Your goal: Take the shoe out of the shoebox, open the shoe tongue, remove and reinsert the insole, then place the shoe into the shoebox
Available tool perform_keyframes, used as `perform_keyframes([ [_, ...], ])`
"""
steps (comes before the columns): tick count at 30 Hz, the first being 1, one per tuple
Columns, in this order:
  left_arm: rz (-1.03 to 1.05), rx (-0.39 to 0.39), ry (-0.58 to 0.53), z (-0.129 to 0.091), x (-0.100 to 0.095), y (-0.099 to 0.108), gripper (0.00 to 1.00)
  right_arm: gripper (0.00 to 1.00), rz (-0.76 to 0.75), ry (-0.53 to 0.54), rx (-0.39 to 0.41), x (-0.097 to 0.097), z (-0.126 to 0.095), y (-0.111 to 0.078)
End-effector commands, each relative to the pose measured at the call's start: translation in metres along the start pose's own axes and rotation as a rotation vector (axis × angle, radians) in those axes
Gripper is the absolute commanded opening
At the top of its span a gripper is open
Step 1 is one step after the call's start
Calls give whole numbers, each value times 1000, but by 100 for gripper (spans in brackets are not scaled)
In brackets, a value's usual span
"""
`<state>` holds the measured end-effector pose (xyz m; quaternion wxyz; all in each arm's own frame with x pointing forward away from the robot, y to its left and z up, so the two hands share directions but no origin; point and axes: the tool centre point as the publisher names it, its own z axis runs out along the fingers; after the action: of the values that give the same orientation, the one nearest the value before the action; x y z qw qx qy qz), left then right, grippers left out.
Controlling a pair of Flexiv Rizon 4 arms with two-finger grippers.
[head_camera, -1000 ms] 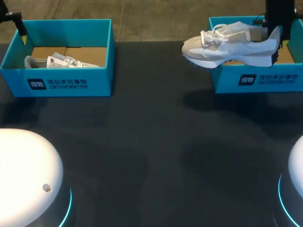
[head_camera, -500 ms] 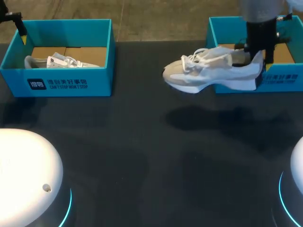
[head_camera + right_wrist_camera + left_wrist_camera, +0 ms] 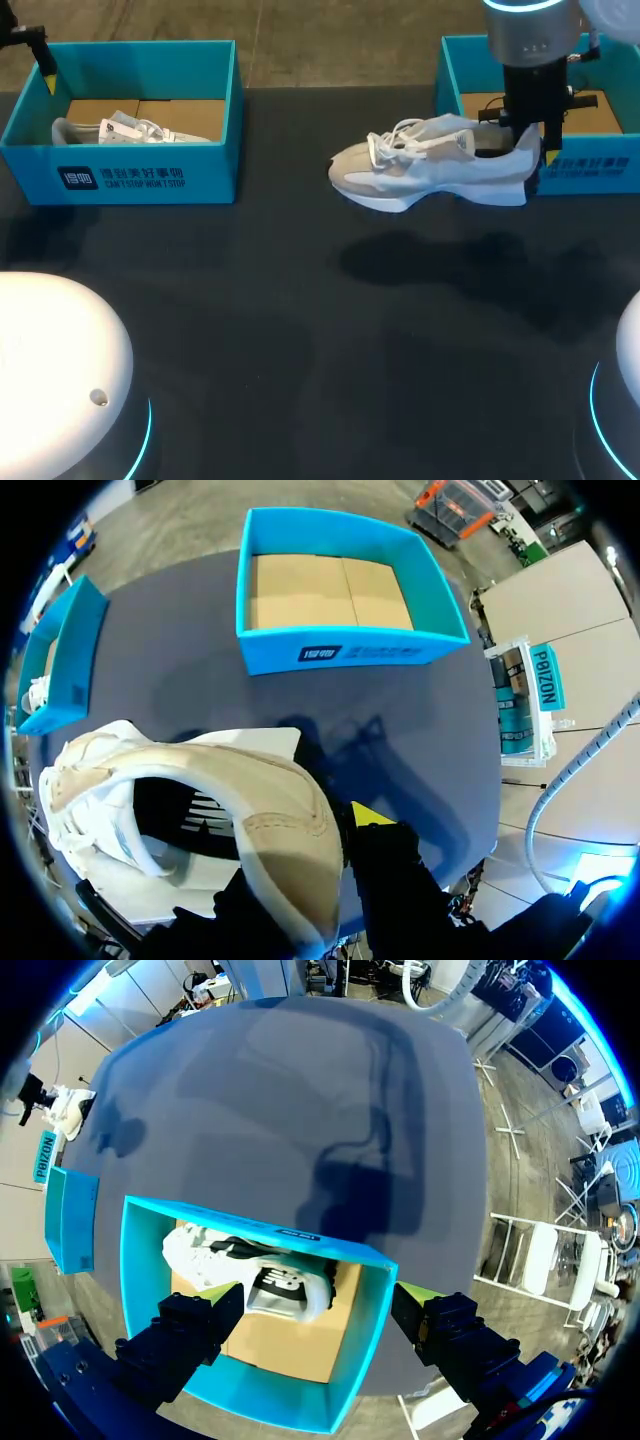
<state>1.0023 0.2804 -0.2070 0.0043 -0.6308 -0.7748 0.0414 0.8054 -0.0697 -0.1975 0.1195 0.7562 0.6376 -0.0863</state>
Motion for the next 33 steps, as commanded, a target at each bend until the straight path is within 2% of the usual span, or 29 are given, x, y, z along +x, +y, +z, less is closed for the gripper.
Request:
perform_keyframes([
  [1, 0, -3, 2, 0, 0, -1, 100, 0, 0, 3, 1, 0, -1, 1],
  [5, 0, -3, 2, 0, 0, -1, 100, 0, 0, 3, 1, 0, -1, 1],
  [8, 0, -3, 2, 0, 0, -1, 100, 0, 13, -9, 16, 10, -2, -7],
  [11, 0, -3, 2, 0, 0, -1, 100, 0, 14, 3, 29, 20, 3, -25],
  [13, 0, -3, 2, 0, 0, -1, 100, 0, 10, 9, 35, 30, 6, -44],
  [18, 0, -3, 2, 0, 0, -1, 100, 0, 17, -2, 25, 39, 14, -76],
  [23, 0, -3, 2, 0, 0, -1, 100, 0, 35, 19, 11, 50, 19, -98],
  [27, 0, -3, 2, 0, 0, -1, 100, 0, 23, 21, 1, 67, 25, -116],
  [29, 0, -3, 2, 0, 0, -1, 100, 0, 19, -5, -1, 75, 30, -120],
  [33, 0, -3, 2, 0, 0, -1, 100, 0, -7, 22, 10, 89, 43, -130],
])
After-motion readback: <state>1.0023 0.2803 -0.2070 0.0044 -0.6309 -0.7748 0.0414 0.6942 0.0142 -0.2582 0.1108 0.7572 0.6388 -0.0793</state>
